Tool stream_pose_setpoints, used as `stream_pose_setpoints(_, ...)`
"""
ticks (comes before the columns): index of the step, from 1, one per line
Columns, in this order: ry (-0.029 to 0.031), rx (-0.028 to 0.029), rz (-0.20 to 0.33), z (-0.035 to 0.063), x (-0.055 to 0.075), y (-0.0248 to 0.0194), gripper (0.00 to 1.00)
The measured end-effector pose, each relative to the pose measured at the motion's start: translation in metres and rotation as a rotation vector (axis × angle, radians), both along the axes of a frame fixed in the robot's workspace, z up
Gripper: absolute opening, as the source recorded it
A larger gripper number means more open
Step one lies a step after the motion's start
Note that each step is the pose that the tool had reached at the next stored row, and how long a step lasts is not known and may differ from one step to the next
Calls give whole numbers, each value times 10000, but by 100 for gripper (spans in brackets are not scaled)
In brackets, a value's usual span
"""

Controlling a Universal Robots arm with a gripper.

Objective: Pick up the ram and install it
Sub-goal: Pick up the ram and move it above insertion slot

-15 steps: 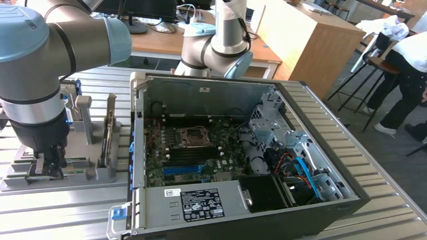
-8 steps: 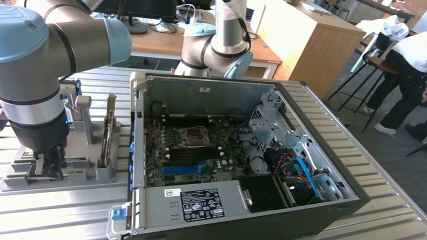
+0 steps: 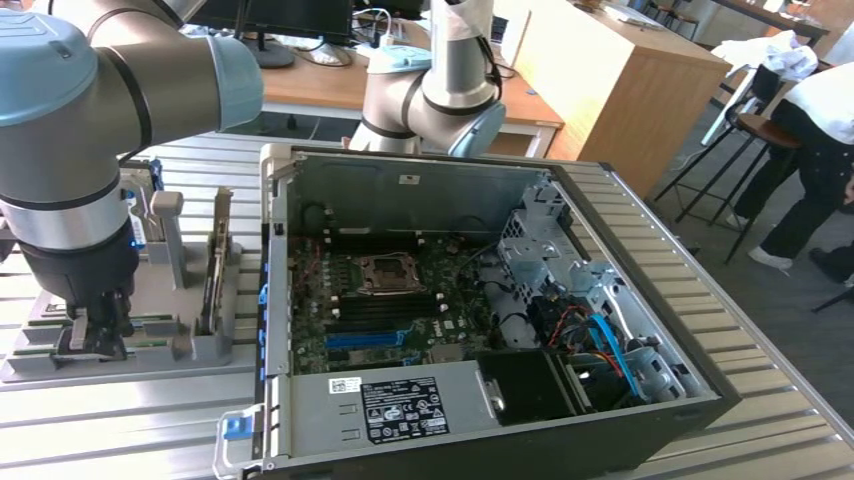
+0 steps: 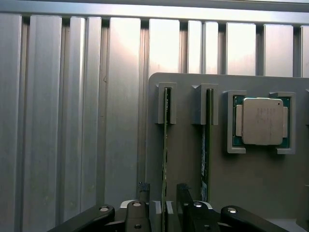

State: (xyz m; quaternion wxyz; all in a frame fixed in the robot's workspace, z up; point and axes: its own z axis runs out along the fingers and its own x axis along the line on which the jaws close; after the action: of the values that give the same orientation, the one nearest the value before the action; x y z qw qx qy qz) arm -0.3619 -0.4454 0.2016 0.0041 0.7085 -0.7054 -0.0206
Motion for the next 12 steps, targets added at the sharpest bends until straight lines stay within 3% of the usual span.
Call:
stream_pose_setpoints(4,0,0,0,0,0,0,34)
stream_pose_setpoints(5,0,0,0,0,0,0,27)
stream_pose_setpoints(12,0,0,0,0,0,0,27)
